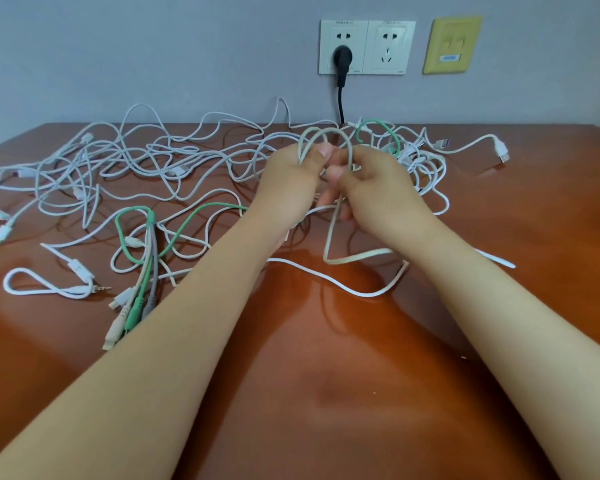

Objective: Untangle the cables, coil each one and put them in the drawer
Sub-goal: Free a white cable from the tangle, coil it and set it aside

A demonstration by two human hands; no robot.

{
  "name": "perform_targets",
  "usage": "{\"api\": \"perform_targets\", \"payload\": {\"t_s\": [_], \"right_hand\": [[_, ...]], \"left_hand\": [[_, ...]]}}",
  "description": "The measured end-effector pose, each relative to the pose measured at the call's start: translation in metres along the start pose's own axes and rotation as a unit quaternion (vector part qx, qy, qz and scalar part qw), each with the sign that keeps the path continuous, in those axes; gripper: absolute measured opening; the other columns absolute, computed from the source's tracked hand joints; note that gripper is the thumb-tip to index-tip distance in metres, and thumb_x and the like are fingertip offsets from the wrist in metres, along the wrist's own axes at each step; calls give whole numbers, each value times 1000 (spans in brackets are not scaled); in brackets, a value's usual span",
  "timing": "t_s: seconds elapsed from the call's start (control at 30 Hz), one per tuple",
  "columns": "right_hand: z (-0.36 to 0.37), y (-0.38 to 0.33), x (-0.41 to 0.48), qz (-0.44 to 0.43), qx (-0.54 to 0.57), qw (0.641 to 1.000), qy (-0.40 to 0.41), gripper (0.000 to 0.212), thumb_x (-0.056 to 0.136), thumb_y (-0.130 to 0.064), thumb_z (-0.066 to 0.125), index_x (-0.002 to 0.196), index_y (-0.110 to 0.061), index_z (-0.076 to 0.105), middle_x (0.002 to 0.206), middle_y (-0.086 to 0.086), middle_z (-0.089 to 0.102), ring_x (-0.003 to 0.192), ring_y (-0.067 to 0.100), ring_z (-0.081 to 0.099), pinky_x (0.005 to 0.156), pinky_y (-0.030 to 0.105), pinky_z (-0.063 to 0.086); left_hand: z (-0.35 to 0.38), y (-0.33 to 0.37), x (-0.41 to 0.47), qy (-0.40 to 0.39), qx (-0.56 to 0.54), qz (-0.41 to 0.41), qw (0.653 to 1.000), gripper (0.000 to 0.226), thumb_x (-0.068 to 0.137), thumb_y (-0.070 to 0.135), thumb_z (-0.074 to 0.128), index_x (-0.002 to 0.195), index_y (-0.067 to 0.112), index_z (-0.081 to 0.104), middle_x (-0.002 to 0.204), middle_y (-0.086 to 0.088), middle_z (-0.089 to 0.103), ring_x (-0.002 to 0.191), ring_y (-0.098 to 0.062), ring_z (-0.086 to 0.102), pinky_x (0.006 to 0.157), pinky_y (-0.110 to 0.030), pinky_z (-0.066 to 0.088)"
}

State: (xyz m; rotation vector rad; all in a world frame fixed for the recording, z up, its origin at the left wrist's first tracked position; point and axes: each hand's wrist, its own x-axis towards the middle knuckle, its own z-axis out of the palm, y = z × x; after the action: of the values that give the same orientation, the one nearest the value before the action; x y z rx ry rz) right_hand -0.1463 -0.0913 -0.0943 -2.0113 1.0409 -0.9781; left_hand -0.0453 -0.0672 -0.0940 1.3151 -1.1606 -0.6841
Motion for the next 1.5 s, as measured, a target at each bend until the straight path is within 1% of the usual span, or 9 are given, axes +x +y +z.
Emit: {"api": "perform_targets", "payload": {"t_s": [0.1,0.23,0.37,0.57,0.73,0.97,1.13,1.4,1.5], "right_hand": [[1,-2,-1,44,74,996,19,23,98,-19,44,77,-22,35,61,0,62,35,-2,44,44,12,31],[0,2,-1,43,99,992,57,29,93,-24,56,65,-19,47,60,4,65,34,-1,42,51,19,29],[0,6,-3,33,56,997,42,34,89,-25,62,57,-16,59,55,-1,63,35,0,41,50,18,31],[-9,2,-6,114,253,961,-22,31,93,-21,55,65,-6,60,46,2,50,27,1,35,31,11,25],[-10,5,-2,74,219,973,-17,34,97,-19,47,66,-7,55,50,5,45,28,1,36,33,9,24],[-4,3,-2,-13,196,981,-13,34,99,-7,39,66,-7,49,55,10,45,29,1,39,37,11,33],[-10,-2,-6,45,175,983,-39,40,99,-16,44,61,-3,53,33,-6,44,24,3,34,32,9,28],[-11,-2,-2,87,133,981,-113,34,99,-21,44,71,-8,58,59,10,53,28,2,29,32,13,24],[-10,-5,-3,86,87,984,-129,21,92,-10,52,71,-12,55,63,6,56,31,2,33,34,13,26]], "left_hand": [[0,-2,0,12,16,-1,1000,26,101,20,40,90,13,62,31,14,44,30,2,42,38,-9,29],[4,0,-1,19,-5,-20,1000,32,101,24,40,74,18,57,29,12,41,29,0,39,37,-10,29],[4,-3,-2,7,4,-27,1000,27,101,22,40,97,7,63,31,14,45,34,5,47,43,-7,33],[5,5,-8,-39,-53,-19,998,32,101,21,37,107,0,61,69,-10,60,36,4,50,46,-5,37],[3,2,-6,-31,7,-11,999,48,101,26,39,54,21,52,32,7,48,39,2,46,50,-15,36],[1,-3,-1,-3,11,-32,999,46,101,30,37,58,16,45,30,10,36,30,-1,33,45,-22,26],[3,8,-10,-56,-73,-12,996,29,102,20,34,103,4,59,28,8,41,28,-1,43,35,-6,30],[2,-1,-2,-13,19,4,1000,36,101,23,39,69,18,56,33,9,42,28,-1,39,34,-8,28],[-1,-4,3,35,124,38,991,37,101,28,39,66,25,53,53,9,49,47,-1,46,50,-14,36]]}}
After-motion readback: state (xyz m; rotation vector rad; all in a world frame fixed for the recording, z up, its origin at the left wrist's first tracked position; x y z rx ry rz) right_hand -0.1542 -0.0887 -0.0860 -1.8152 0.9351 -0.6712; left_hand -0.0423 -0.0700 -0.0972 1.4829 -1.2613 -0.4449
